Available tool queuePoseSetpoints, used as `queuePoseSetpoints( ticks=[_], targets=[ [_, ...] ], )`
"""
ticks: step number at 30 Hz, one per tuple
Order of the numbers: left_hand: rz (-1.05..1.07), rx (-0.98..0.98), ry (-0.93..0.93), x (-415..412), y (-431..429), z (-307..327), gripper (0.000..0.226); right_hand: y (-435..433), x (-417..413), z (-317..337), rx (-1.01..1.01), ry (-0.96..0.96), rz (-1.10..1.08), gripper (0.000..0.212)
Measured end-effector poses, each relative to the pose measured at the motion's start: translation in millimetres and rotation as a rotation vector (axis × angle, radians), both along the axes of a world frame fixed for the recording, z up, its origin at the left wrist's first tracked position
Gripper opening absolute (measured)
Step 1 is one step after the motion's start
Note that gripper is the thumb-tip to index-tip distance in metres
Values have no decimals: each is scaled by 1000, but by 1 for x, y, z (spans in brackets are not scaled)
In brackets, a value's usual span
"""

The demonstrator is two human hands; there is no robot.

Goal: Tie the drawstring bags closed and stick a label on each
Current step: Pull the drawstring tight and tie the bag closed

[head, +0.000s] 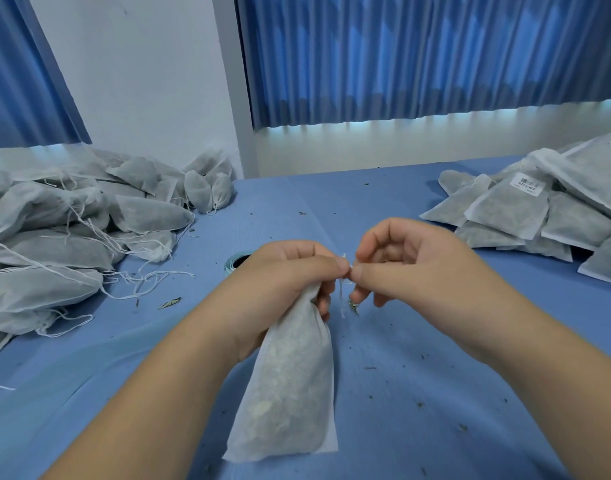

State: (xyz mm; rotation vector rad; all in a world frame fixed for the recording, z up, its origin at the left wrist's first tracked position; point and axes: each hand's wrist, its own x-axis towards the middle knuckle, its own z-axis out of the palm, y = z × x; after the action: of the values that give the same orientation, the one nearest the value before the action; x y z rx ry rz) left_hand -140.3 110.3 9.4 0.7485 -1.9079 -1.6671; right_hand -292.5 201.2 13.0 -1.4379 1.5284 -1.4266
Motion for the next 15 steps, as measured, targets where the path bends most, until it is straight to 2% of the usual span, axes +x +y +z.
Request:
queuePoseSetpoints(
  ticks=[3,9,15],
  targets=[
    [53,-78,-45,-1,3,1,19,-3,2,-4,-28,58,-74,14],
    [145,-212,-89,-7,10,1,17,-4,6,-11,-167,289,-194,25],
    [183,-289,-137,-8,13,0,22,-5,8,-12,-200,502,-289,20]
  ],
)
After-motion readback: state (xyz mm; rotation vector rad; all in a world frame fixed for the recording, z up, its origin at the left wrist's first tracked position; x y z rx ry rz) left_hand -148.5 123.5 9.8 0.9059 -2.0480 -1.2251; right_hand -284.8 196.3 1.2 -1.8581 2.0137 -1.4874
